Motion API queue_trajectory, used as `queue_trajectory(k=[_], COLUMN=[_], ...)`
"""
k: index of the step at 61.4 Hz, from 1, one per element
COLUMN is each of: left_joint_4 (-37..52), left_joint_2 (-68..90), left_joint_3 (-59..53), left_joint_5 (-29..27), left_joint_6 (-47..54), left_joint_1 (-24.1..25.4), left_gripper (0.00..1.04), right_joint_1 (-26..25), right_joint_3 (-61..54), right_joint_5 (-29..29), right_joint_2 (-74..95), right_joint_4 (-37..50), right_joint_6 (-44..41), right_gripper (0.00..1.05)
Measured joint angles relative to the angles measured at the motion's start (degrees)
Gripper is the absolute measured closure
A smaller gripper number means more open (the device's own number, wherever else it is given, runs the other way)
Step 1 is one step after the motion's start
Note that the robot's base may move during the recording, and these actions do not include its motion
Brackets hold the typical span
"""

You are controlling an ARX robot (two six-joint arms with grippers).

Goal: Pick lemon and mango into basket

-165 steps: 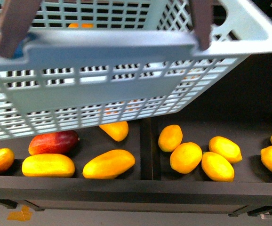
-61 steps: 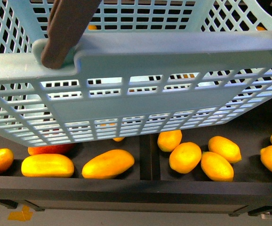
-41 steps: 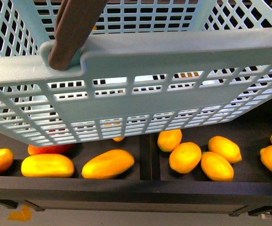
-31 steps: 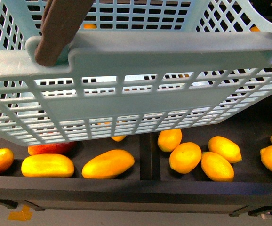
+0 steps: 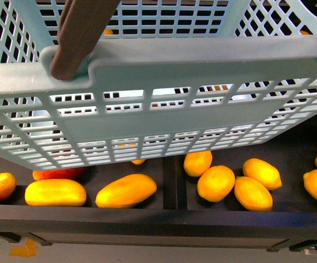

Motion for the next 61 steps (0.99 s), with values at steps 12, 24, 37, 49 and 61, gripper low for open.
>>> queue_trajectory(k=[12, 24, 37, 49, 61], left_joint_4=[0.00, 0.00, 0.00, 0.00, 0.00], left_joint_2=[0.02, 0.02, 0.02, 0.00, 0.00], left_joint_3=[0.00, 0.00, 0.00, 0.00, 0.00], left_joint_5=[-0.07, -0.02, 0.00, -0.07, 0.11], left_joint_6=[0.02, 0.00, 0.00, 0.00, 0.00], left_joint_1=[0.00, 0.00, 0.00, 0.00, 0.00], left_gripper=[1.00, 1.00, 1.00, 1.00, 1.00], right_joint_1=[0.15, 0.07, -0.44, -1.20, -2.29], right_joint_3=[1.55, 1.73, -0.44, -8.24, -21.97], right_joint_5=[0.09, -0.13, -1.16, -6.05, -13.99], right_joint_2=[1.16, 1.38, 0.57, -3.87, -18.23], right_joint_4=[-0.22, -0.66, 0.94, 5.03, 10.36], right_joint_6=[1.27, 1.81, 2.84, 4.07, 4.81], right_gripper=[0.10, 0.32, 0.37, 0.38, 0.38])
